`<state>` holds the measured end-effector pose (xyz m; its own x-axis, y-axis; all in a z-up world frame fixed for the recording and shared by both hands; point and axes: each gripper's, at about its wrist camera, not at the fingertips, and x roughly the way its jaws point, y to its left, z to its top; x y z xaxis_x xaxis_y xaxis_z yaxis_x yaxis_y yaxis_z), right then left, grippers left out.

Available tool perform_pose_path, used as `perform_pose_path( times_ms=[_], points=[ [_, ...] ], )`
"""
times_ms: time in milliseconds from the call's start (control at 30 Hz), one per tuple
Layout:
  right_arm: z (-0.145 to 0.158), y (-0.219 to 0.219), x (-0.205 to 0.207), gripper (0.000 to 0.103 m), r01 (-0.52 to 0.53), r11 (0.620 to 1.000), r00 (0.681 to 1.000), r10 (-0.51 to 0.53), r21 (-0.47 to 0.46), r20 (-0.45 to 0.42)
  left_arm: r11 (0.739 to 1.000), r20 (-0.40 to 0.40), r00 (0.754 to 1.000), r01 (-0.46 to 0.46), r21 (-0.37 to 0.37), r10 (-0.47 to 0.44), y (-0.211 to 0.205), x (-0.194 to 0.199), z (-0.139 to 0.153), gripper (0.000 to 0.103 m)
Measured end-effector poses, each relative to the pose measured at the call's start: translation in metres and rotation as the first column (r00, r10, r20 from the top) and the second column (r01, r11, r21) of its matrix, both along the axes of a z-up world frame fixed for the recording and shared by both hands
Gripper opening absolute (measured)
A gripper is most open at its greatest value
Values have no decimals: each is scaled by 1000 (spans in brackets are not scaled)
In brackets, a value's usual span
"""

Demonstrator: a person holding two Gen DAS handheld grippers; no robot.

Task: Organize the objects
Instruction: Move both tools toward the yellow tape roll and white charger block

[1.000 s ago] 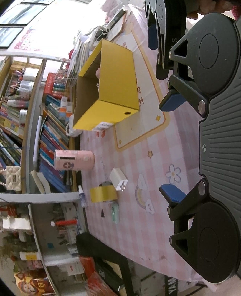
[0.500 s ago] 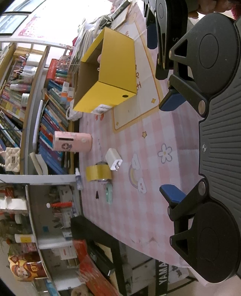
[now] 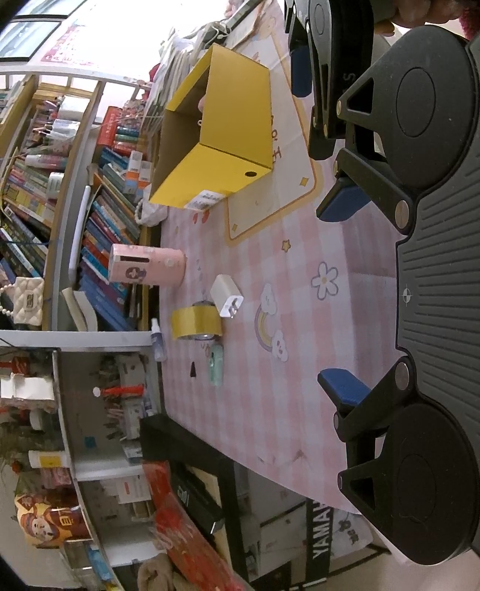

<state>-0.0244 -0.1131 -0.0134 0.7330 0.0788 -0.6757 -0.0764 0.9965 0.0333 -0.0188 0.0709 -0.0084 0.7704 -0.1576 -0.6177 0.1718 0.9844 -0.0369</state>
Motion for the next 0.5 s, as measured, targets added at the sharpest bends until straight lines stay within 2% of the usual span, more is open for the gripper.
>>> perform_pose_path(
  times_ms=[267,500],
  points=[
    [0,6,8,73,-18,1000,1000,18,-1,0,1000,1,1000,-14,-1,14,4,9,-1,89],
    [-4,8,31,73,-35,999,999,35,7,-6,999,-5,999,-34,8,34,4,28,-4,89]
  ],
)
